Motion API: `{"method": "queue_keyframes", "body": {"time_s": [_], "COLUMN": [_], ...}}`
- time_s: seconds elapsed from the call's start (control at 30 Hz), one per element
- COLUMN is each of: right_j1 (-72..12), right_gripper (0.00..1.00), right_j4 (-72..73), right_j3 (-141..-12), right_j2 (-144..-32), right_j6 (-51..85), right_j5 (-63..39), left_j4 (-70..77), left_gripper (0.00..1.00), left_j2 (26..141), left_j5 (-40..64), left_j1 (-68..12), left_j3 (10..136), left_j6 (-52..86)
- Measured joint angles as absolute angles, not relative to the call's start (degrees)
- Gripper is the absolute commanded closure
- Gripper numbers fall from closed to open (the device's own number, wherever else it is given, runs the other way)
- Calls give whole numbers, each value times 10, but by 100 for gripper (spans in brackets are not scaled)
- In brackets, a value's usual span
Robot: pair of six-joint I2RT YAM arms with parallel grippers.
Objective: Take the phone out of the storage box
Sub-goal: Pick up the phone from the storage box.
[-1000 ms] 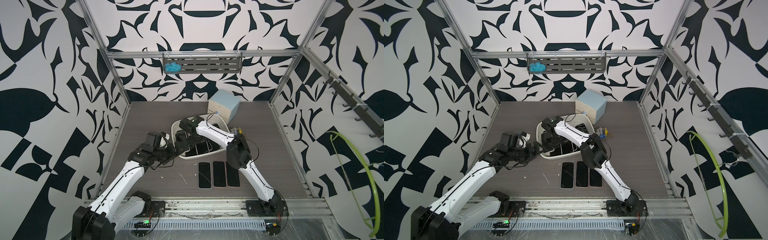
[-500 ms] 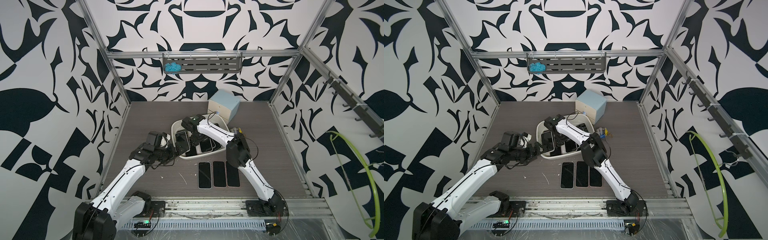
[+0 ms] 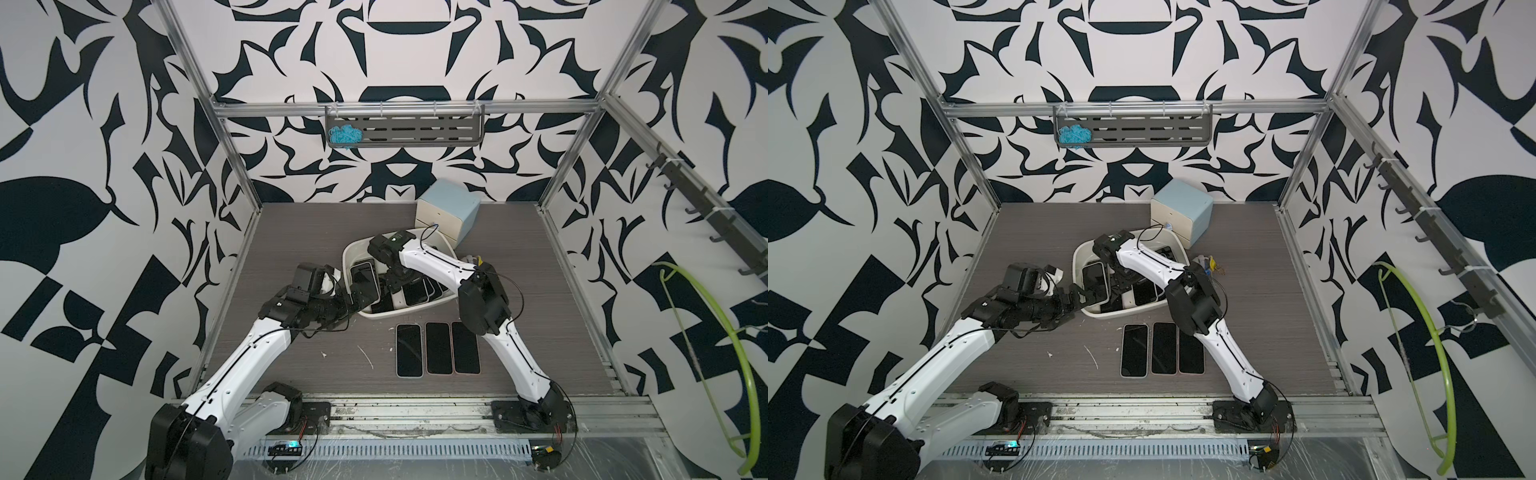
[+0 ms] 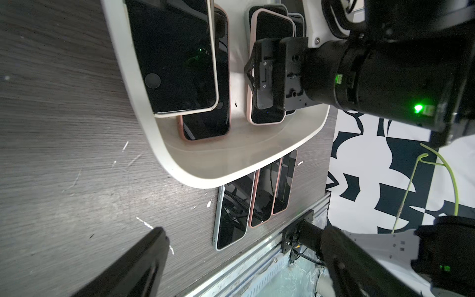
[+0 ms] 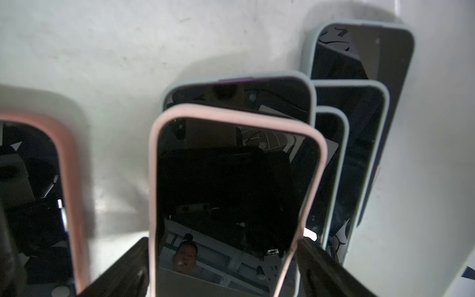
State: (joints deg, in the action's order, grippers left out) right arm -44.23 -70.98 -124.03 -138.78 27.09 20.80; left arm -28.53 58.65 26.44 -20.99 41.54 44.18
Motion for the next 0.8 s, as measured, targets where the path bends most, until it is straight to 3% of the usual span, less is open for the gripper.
{"method": "queue_keyframes", "body": {"time_s": [0.27, 0.57, 0.8], "right_j1": [-431, -427, -410], "right_gripper": [12, 32, 35], "right_j4": [-708, -704, -695], "right_j3": [-1232, -1229, -1245], "right_j2": [-1390, -1382, -1372], "right_j6": [270, 269, 253], "right_j5": [194, 190, 185], "left_j4": [-287, -292, -289], "left_gripper": [0, 0, 0], "left_j2": [582, 572, 572], "left_j5": [264, 264, 264], "left_j1": [-210, -209, -209], "left_j3": [415, 411, 406], "left_j6": [443, 443, 445]}}
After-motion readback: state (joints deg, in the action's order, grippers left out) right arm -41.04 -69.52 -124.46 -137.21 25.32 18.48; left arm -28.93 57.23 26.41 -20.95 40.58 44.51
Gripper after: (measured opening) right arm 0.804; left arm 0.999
